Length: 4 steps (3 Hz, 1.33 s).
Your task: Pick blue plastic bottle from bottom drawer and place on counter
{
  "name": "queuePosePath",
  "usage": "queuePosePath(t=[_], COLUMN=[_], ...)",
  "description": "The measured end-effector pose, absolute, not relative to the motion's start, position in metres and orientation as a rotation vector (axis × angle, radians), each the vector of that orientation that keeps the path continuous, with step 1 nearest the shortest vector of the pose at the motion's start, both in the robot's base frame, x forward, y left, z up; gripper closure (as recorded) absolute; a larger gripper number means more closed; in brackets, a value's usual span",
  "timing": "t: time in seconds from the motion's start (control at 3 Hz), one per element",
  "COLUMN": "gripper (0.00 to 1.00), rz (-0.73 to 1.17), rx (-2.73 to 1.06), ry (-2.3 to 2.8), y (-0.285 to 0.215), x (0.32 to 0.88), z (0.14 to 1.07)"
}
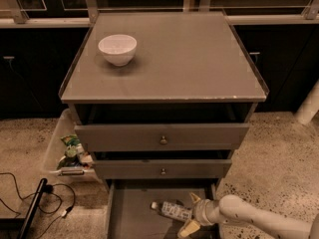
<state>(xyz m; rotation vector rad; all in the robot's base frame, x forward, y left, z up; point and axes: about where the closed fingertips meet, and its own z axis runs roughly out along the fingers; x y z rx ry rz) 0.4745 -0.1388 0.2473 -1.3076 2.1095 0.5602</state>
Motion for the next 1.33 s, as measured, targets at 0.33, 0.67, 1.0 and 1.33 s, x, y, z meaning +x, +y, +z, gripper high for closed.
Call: queuePosePath(t=[0.33, 0.67, 1.0, 1.33], gripper=[0.0, 0.0, 0.0, 0.0], rz=[0.558, 0.56, 0.57, 0.557], rx=[-1.283, -1.272, -1.265, -1.269], ry=[2.088, 2.067, 2.066, 2.055], y=[-0.131, -0.122, -0.117, -0.115], x=[0.482, 0.488, 0.49, 0.492], z=[0.227, 0.21, 0.192, 0.177])
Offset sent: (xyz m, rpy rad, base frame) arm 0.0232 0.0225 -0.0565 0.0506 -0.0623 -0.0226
